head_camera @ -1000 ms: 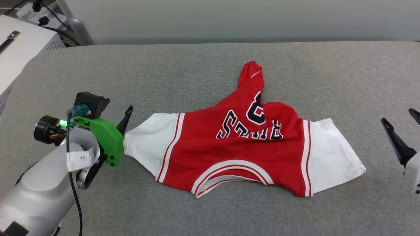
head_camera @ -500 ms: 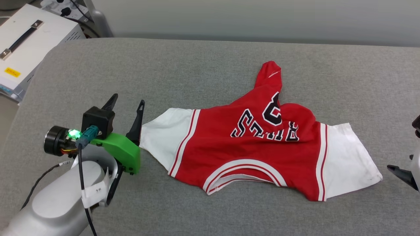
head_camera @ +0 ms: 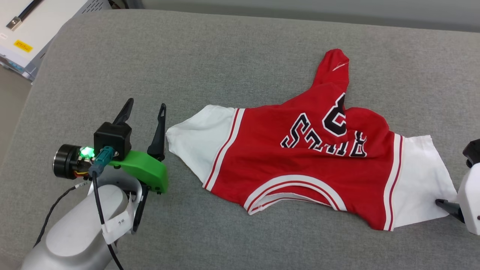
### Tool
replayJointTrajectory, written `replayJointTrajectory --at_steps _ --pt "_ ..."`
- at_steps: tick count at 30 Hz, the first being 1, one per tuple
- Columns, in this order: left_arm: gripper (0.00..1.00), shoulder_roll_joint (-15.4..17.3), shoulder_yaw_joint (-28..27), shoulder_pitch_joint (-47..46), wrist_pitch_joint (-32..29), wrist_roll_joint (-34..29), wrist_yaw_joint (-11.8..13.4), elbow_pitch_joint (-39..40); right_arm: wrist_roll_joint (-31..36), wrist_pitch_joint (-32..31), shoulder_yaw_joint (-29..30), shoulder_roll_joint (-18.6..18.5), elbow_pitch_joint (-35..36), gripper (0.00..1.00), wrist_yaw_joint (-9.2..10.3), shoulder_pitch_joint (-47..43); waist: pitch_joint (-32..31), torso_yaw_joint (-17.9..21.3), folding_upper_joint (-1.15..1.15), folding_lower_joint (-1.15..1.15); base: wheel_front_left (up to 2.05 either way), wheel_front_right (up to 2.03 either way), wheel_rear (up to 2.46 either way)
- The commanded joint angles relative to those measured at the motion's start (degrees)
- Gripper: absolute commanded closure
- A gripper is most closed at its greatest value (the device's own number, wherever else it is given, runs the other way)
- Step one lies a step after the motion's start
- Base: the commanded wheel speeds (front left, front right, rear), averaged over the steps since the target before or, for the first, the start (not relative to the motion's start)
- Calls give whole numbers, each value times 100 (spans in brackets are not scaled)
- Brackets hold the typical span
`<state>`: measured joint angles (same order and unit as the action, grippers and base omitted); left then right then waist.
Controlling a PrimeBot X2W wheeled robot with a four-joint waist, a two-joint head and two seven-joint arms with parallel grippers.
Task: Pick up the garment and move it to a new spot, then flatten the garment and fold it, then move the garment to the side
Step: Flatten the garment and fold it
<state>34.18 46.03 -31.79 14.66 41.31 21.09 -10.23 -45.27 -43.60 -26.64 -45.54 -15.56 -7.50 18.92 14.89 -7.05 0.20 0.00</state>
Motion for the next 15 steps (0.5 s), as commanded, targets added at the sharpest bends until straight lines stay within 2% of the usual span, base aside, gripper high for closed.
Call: replayJointTrajectory --at_steps 1,5,6,7,8,12,15 --pt "0 -66 -93 144 32 -87 -29 12 -89 77 -181 186 -153 0 1 -90 68 -63 -20 0 0 0 0" --pt "0 -210 -441 313 33 -274 -151 -73 -259 412 -452 276 -344 0 1 -175 72 -27 -20 0 0 0 0" --pt "0 -225 -527 355 33 -309 -176 -94 -287 510 -492 274 -358 11 1 -161 59 1 -20 0 0 0 0" --pt "0 -242 -625 405 33 -354 -213 -116 -300 653 -529 246 -366 76 1 -133 45 27 -20 0 0 0 0" --pt "0 -252 -708 462 33 -394 -247 -128 -276 833 -557 202 -365 100 1 -90 21 52 -20 0 0 0 0" --pt "0 -196 -881 551 33 -521 -403 -172 -225 1390 -593 24 -306 100 1 61 -105 148 -20 0 0 0 0" --pt "0 -50 -898 369 33 -563 -628 -282 -244 1731 -525 -129 -129 100 1 130 -199 215 -20 0 0 0 0"
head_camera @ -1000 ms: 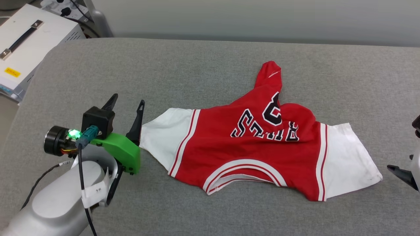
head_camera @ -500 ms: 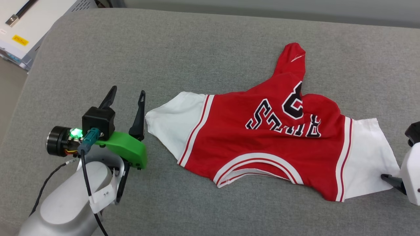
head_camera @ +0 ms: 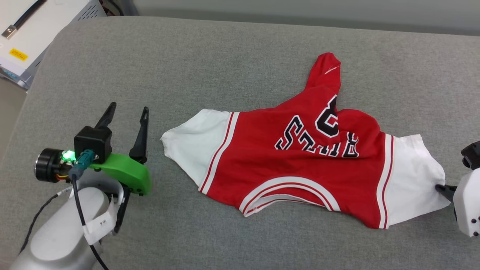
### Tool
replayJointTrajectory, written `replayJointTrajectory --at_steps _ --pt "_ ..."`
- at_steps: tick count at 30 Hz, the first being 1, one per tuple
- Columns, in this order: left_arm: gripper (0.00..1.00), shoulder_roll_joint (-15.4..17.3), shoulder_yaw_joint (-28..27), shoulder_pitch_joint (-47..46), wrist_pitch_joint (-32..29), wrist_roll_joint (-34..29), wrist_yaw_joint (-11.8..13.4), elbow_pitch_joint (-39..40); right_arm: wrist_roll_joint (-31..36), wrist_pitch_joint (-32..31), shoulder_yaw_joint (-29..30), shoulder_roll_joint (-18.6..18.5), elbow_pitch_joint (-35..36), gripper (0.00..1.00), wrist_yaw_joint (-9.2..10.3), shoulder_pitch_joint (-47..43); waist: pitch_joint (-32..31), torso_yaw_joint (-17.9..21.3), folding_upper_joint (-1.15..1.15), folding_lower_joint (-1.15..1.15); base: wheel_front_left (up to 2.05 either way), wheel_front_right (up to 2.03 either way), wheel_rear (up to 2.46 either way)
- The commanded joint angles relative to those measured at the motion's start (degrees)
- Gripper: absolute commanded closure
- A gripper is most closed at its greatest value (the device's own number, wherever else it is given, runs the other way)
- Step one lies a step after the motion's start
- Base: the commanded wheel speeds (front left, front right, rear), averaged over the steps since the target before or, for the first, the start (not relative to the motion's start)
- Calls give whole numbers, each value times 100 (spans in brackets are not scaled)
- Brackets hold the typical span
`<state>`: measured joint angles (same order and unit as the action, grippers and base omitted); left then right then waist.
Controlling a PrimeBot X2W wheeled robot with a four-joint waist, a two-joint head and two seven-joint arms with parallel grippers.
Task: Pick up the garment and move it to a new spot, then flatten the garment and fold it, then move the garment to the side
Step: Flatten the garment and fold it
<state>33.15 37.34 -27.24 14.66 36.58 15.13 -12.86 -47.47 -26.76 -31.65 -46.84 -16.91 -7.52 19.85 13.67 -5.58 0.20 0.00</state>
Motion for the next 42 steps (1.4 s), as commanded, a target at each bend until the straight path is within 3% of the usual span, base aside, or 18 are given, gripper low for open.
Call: replayJointTrajectory --at_steps 1,4,5,12,21,29,42 --pt "0 94 -38 -163 7 -78 -104 -39 -21 123 -1 -52 67 100 3 39 -101 85 -20 0 0 0 0" --pt "0 254 -39 -466 -223 -44 -344 -85 -74 298 128 -194 277 100 3 -15 -169 143 -20 0 0 0 0" --pt "0 400 18 -719 -527 -56 -527 -120 -86 376 239 -289 441 100 3 -114 -201 202 -20 0 0 0 0" --pt "0 714 241 -1499 -1613 -24 -1111 -88 -24 472 710 -440 776 100 3 -482 -178 415 -20 0 0 0 0" --pt "0 785 795 -2087 -4128 743 -1929 -179 174 301 1132 -245 1047 100 3 -764 -54 587 -20 0 0 0 0" --pt "0 702 1296 -2284 -5671 1312 -2163 -239 343 78 1253 -54 1253 100 3 -720 129 688 -20 0 0 0 0" --pt "0 391 2077 -2156 -6267 1506 -2253 -959 430 -113 1076 111 1340 100 3 -448 488 865 -20 0 0 0 0"
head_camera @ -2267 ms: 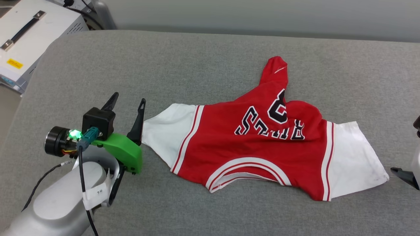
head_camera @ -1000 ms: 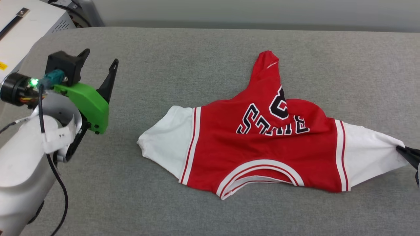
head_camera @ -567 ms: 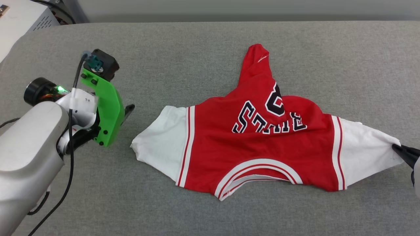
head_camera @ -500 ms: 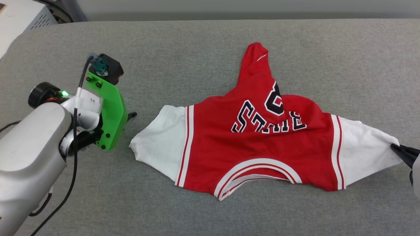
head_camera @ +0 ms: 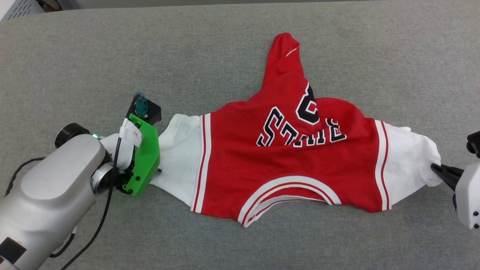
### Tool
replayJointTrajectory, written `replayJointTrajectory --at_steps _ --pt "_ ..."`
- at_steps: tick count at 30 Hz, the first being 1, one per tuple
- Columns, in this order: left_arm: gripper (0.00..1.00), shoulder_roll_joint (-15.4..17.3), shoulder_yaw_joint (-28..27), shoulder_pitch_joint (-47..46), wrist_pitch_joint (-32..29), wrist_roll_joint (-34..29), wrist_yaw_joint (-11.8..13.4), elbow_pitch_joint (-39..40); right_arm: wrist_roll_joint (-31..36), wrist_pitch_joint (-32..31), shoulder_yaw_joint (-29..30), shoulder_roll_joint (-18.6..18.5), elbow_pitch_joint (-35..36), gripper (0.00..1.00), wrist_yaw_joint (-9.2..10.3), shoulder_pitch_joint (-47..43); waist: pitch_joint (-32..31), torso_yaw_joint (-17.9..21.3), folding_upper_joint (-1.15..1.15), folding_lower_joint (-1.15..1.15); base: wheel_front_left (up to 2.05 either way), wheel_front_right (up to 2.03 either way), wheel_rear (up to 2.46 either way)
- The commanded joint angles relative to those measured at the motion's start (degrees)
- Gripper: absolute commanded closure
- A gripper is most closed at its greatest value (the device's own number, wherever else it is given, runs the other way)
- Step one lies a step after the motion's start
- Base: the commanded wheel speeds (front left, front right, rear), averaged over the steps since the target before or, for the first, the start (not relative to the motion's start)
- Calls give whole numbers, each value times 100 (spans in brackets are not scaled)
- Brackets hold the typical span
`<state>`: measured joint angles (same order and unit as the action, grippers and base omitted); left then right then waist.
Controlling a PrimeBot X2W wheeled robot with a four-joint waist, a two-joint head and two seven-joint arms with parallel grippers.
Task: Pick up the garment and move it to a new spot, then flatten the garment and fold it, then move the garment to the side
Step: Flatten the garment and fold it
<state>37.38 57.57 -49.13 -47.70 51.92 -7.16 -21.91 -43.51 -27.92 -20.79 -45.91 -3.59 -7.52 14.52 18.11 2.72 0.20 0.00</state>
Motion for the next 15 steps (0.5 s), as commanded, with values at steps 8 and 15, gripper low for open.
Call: replayJointTrajectory --at_steps 8,15 --pt "100 -65 610 68 35 183 -31 -331 32 42 -219 75 -74 100 3 222 83 30 -20 0 0 0 0" --pt "100 -49 498 53 1113 280 -32 -309 34 367 -272 70 -143 100 3 228 -202 -70 -20 0 0 0 0"
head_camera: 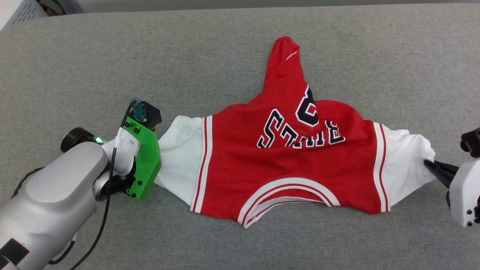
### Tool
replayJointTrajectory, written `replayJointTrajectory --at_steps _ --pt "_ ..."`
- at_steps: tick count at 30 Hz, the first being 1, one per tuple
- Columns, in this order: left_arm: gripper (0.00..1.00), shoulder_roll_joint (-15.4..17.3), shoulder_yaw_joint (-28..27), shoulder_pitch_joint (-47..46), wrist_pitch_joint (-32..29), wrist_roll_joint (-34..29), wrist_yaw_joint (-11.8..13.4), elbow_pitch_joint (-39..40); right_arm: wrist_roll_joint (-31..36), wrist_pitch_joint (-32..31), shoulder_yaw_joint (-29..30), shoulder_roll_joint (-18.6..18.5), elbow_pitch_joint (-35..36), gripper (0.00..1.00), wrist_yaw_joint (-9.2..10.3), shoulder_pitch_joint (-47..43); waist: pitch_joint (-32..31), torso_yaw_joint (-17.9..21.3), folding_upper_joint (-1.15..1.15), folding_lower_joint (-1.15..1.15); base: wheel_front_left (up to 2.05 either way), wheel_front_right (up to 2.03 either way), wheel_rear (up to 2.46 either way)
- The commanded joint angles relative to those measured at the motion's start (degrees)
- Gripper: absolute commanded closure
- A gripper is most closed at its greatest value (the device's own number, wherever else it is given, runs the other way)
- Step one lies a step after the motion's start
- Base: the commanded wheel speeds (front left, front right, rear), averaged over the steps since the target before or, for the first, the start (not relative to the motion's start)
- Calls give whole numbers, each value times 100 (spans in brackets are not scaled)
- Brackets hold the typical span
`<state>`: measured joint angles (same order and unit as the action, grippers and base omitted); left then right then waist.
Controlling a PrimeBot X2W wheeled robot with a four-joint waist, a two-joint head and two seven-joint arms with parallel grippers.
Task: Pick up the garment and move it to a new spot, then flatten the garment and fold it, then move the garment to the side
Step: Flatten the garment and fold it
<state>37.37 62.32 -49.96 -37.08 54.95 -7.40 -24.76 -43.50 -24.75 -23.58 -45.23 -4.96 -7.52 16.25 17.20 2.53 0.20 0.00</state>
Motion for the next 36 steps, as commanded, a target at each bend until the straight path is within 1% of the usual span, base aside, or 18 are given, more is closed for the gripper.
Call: replayJointTrajectory --at_steps 1,5,8,10,13,16,24,27,31,33,36 --pt "100 -26 21 153 203 -25 -8 35 47 138 41 -14 -13 100 3 35 -174 -76 -20 0 0 0 0" --pt "100 106 -74 188 770 -75 -8 301 93 453 196 -41 7 100 3 -62 -422 -161 -20 0 0 0 0" --pt "100 191 -243 218 1141 -35 0 529 172 761 445 -30 58 100 3 -90 -591 -211 -20 0 0 0 0" --pt "100 278 -370 214 1387 -62 69 746 265 953 633 -20 117 100 3 -84 -686 -225 -20 0 0 0 0" --pt "100 394 -595 181 1715 -81 242 1144 347 1192 946 36 254 100 3 -99 -809 -257 -20 0 0 0 0" --pt "100 436 -843 151 2009 -30 426 1552 402 1336 1210 132 423 100 3 -95 -908 -260 -20 0 0 0 0" --pt "100 478 -1396 13 2658 -41 868 2595 593 1479 1795 538 1043 100 3 6 -1074 -203 -20 0 0 0 0" --pt "100 430 -1581 -121 2873 -98 1001 2807 685 1460 1979 695 1197 100 3 181 -1042 -158 -20 0 0 0 0" --pt "100 267 -1785 -441 3164 -297 1168 2867 936 1447 2181 912 1284 100 3 638 -841 -85 -20 0 0 0 0" --pt "100 130 -1868 -677 3280 -391 1210 2813 1049 1414 2196 1011 1245 100 3 976 -664 -54 -20 0 0 0 0" --pt "100 -132 -1962 -1190 3397 -548 1205 2558 1232 1396 2166 1083 1053 100 3 1657 -311 -34 -20 0 0 0 0"
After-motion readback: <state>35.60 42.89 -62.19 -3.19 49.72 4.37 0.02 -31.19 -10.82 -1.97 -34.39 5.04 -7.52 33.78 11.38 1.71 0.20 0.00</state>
